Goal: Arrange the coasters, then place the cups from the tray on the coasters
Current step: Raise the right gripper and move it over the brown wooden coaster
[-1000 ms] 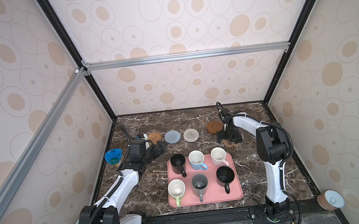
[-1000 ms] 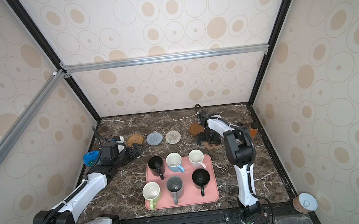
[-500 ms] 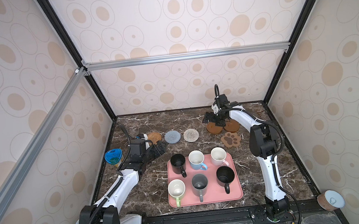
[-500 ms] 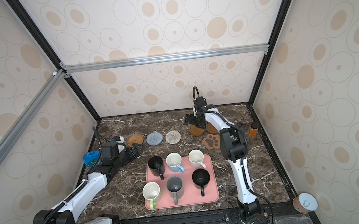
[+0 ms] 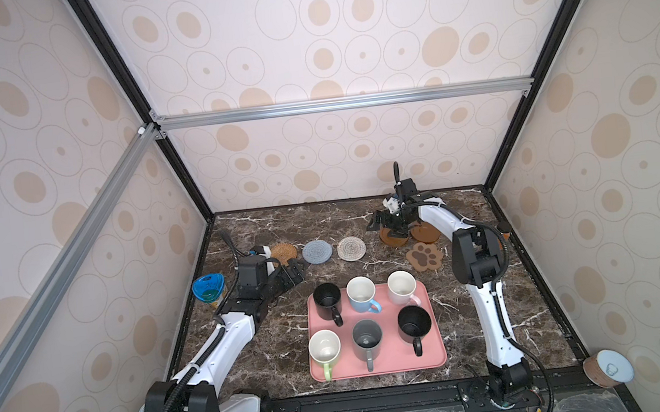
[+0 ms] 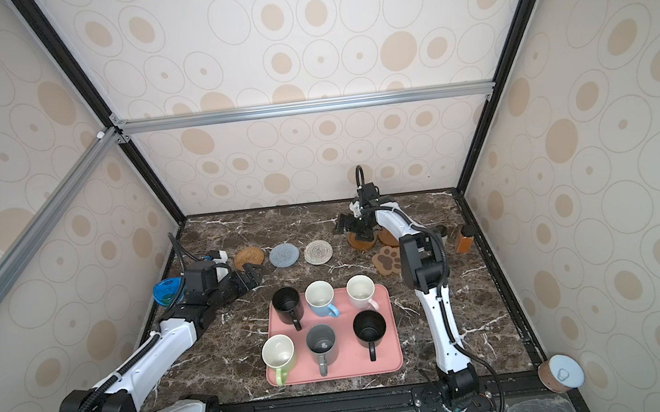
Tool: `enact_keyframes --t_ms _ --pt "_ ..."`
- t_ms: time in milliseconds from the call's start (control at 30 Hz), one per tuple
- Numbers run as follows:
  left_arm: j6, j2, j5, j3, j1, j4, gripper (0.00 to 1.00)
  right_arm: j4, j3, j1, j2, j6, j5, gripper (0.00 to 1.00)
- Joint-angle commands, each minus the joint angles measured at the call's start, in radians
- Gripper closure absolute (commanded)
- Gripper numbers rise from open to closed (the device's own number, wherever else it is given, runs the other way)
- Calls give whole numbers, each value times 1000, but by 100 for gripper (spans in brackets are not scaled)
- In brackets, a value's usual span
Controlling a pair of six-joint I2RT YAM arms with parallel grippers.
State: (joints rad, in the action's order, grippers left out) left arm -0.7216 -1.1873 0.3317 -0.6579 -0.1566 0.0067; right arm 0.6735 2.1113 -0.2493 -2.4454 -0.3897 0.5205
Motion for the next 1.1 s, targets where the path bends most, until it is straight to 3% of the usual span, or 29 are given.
enact_keyframes --t_ms 0,433,733,1067 --pt "-12 11 -3 -1 8 6 0 106 -37 -13 -29 53 0 1" --pt "-18 11 0 4 8 12 0 49 -249 -75 81 69 10 1" --pt "-17 15 -3 6 8 7 0 50 -267 -86 91 49 14 1" --pt "-18 20 -6 10 8 6 0 67 -362 -88 161 9 -58 1"
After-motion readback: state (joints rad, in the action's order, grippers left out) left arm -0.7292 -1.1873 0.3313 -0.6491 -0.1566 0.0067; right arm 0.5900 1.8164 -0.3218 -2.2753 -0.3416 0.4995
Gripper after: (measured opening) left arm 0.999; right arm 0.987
